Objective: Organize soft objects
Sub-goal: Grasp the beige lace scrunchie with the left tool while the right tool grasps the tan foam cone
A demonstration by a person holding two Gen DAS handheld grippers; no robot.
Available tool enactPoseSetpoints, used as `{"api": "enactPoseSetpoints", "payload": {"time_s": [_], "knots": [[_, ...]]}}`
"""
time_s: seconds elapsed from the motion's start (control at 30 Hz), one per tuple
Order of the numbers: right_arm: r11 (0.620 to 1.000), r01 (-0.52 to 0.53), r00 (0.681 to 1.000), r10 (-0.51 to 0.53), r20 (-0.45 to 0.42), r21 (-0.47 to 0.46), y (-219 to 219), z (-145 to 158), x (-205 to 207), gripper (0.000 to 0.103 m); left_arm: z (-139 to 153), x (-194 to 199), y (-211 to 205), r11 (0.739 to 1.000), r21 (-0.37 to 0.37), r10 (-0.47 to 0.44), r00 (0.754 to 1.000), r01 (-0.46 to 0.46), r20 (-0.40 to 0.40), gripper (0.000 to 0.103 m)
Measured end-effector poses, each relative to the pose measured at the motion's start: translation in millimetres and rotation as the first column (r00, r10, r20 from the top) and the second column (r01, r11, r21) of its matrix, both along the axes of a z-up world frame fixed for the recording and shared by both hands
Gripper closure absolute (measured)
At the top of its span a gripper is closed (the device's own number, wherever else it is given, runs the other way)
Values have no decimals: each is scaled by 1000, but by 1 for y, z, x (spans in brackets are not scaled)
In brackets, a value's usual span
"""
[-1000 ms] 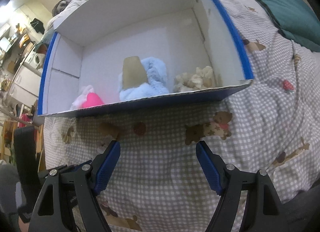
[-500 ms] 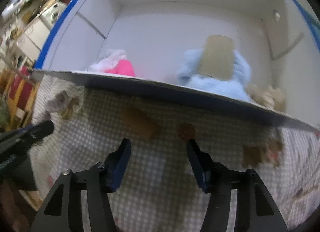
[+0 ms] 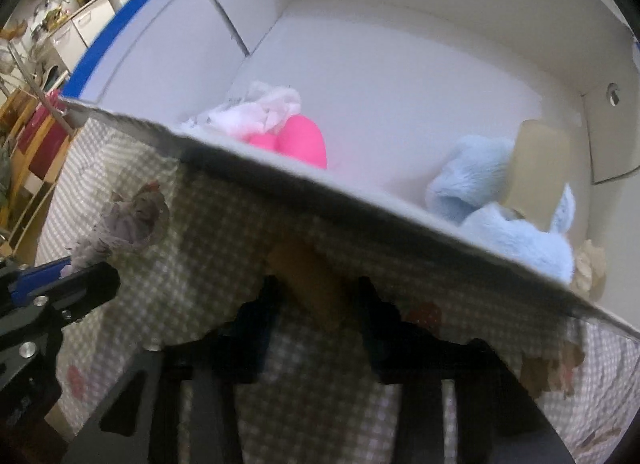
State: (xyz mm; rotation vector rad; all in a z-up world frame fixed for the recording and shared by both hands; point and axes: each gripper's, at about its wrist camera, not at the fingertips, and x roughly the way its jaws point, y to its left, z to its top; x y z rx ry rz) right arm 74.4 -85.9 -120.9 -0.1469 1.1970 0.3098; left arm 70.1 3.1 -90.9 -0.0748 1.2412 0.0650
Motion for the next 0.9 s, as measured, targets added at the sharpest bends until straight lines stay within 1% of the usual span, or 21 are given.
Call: {"api": "enactPoseSetpoints", "payload": {"time_s": [0.03, 0.1, 0.13, 0.17, 0.3, 0.4, 0.57, 0.7, 0.77, 0.8, 0.9], "knots": [[1000, -3, 1000, 3, 6, -2, 1, 1, 0, 80, 0, 0, 1, 1000, 8, 8, 1000, -8, 7, 90], [1000, -5, 1000, 5, 14, -11, -1, 4, 0, 93, 2, 0, -1, 1000, 20, 16, 1000, -16, 13, 90], [1000, -5, 1000, 4, 11, 6, -2, 6, 0, 96, 1, 0, 0, 1000, 22, 20, 1000, -21, 13, 90], [1000, 0, 1000, 0, 11, 21, -4, 8, 0, 96, 1, 0, 0, 999, 22, 23, 1000, -24, 12, 90], [999, 13, 1000, -14, 17, 29, -10, 14, -4, 97, 2, 2, -3, 999, 31, 23, 1000, -23, 21, 90], [999, 26, 999, -27, 17, 41, -14, 17, -3, 97, 7, 1, -6, 999, 46, 6, 999, -8, 46, 90], [997, 31, 999, -34, 35, 71, -18, 31, -11, 97, 19, -4, -11, 997, 73, -28, 995, 21, 97, 90], [995, 30, 998, -36, 53, 97, -28, 45, -23, 97, 32, -11, -13, 997, 68, -50, 989, 41, 136, 90], [992, 40, 997, -47, 61, 119, -27, 51, -30, 97, 39, -16, -13, 998, 55, -51, 986, 42, 156, 90], [990, 48, 996, -57, 64, 134, -27, 54, -31, 97, 43, -19, -11, 999, 36, -46, 985, 41, 164, 90], [979, 79, 993, -93, 71, 186, -52, 65, -49, 97, 47, -24, -5, 999, -18, -26, 985, 30, 172, 90]]}}
